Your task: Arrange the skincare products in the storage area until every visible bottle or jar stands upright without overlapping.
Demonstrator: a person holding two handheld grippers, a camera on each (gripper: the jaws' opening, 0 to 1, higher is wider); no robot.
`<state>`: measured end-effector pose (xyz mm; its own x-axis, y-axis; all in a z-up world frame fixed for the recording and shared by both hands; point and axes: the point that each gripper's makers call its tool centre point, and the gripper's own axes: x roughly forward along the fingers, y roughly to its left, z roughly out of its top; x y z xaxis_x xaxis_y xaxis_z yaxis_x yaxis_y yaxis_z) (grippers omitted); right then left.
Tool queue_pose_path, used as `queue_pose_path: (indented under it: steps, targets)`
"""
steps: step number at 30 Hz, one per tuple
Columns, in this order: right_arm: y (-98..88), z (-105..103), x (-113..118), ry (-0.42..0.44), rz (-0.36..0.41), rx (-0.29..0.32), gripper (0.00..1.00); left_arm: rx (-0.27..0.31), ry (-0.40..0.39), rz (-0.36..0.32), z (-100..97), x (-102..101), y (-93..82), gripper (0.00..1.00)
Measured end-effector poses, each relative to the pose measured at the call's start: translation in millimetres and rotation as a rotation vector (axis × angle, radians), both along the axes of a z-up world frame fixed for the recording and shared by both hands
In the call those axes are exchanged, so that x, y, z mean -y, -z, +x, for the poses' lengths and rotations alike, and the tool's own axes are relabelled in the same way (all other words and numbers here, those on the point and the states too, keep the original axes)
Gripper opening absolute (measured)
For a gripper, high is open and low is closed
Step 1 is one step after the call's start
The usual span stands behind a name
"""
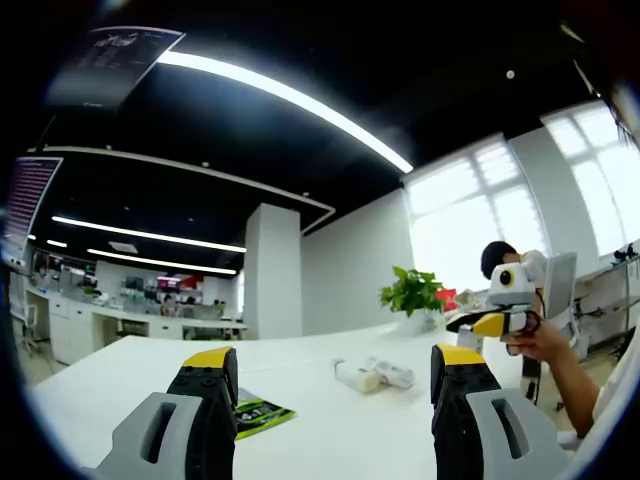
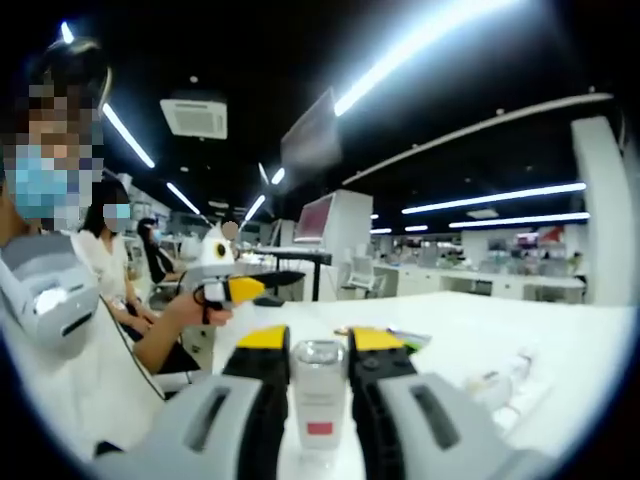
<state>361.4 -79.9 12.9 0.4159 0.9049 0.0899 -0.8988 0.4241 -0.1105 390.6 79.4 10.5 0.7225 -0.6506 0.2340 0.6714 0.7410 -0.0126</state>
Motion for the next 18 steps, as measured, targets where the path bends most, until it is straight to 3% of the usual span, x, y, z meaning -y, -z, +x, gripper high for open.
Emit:
queue_pose_path:
  steps: [2,18]
  targets:
    - [4.7,1,-1,0.009,-0.028,-0.004,0.21,0.0,0.002,0.001,-0.6,1,0.2,0.81]
    - [4.0,2,-7,0.049,-0.028,0.018,0.21,-0.009,0.021,0.042,-2.7,13,8.9,0.81]
